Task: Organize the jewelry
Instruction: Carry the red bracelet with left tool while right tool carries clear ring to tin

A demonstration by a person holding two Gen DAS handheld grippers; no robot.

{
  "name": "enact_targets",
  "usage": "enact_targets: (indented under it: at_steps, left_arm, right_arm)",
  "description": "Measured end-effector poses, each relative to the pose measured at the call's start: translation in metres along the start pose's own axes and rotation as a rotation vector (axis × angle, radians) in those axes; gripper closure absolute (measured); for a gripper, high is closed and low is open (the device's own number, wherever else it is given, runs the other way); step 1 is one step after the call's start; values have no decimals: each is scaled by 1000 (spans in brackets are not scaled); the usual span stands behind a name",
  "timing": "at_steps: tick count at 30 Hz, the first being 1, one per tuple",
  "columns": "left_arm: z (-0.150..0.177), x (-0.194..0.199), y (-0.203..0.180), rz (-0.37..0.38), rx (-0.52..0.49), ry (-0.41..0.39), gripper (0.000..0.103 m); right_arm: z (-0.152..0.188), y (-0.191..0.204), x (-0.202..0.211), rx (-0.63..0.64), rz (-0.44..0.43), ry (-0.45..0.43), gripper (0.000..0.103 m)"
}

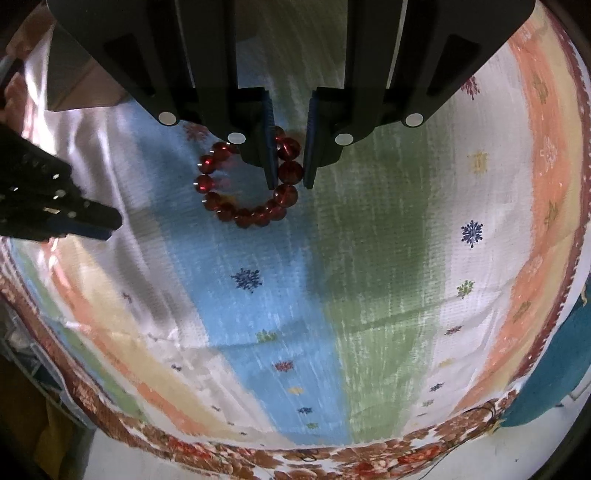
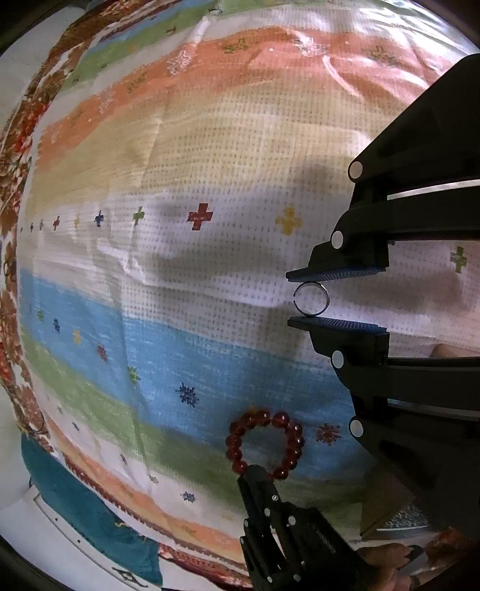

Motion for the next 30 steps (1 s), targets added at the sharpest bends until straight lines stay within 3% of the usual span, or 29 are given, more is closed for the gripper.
enact_targets:
  at_steps: [7, 15, 30]
  left_arm:
    - [-4, 19, -9, 26, 7, -42, 90]
    - [-12, 34, -16, 50, 15, -90, 90]
    - [-5, 68, -25, 85, 37, -139, 90]
  right_arm:
    - [6, 9, 20, 38, -3, -32, 83]
    - [13, 16, 45, 24, -67, -51, 83]
    - [33, 35, 81, 107, -64, -117, 83]
Point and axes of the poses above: each gripper's, at about its wrist camera, not at the fingertips, and x roughly against the way its jaws point, y to its left, z to its underside, the point moved 6 cm from there along -x, roughly the way its jaws point, and after that the axes turned 15 degrees about -x, right-handed, at the moved point
